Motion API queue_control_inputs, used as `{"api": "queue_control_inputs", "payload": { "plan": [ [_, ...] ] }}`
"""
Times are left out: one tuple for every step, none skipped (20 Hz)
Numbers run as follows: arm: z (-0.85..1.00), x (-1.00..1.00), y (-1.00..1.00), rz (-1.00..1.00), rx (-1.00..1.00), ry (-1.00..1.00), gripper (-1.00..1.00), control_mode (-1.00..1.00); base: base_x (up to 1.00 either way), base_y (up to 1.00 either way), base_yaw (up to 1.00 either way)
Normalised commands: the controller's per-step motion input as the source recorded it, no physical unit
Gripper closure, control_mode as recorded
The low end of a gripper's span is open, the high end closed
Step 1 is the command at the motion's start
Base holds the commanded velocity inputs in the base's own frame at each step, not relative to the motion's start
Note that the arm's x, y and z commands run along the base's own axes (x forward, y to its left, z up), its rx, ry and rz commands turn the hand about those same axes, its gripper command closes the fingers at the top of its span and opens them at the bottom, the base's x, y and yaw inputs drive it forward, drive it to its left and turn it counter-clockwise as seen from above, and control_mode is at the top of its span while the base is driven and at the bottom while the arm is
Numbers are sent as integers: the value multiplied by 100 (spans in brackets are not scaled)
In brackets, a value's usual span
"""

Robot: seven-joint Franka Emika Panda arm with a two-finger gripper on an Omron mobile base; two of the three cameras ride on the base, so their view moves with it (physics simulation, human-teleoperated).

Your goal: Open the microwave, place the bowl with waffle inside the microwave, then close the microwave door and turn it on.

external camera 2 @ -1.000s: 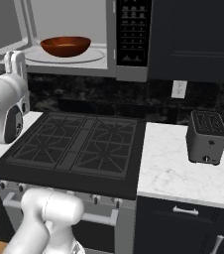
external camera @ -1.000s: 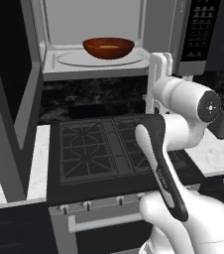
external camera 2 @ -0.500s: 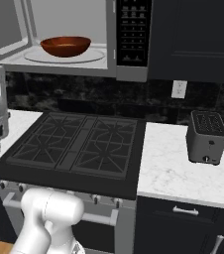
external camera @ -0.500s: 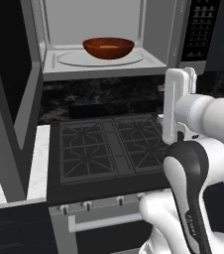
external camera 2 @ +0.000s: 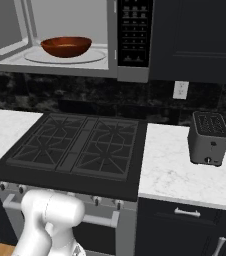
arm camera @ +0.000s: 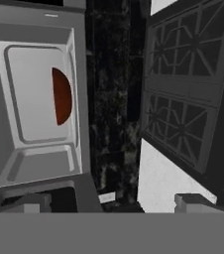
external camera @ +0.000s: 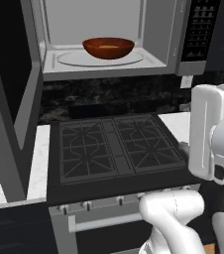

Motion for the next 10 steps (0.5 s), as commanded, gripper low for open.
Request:
{"api": "queue_control_inputs", "payload": {
  "plan": [
    [0, -100, 11, 8, 0, -10, -100, -100, 0, 0, 0],
    [0, -100, 19, 5, 0, -16, -100, -100, 0, 0, 0],
    [0, -93, 25, 6, 0, -13, -100, -100, 0, 0, 0],
    [-11, -80, 28, 7, 0, -12, -100, -100, 0, 0, 0],
    [-19, -63, 31, 7, 0, -12, -100, -100, 0, 0, 0],
    [-29, -45, 36, 5, 0, -13, -100, -100, 0, 0, 0],
    [-29, -39, 39, 2, 0, -20, -100, -100, 0, 0, 0],
    [-34, -34, 39, 0, 0, -21, -100, -100, 0, 0, 0],
    [-31, -28, 38, 0, 0, -23, -100, -100, 0, 0, 0],
    [-37, -11, 40, 0, 0, -21, -100, -100, 0, 0, 0]
  ]
}}
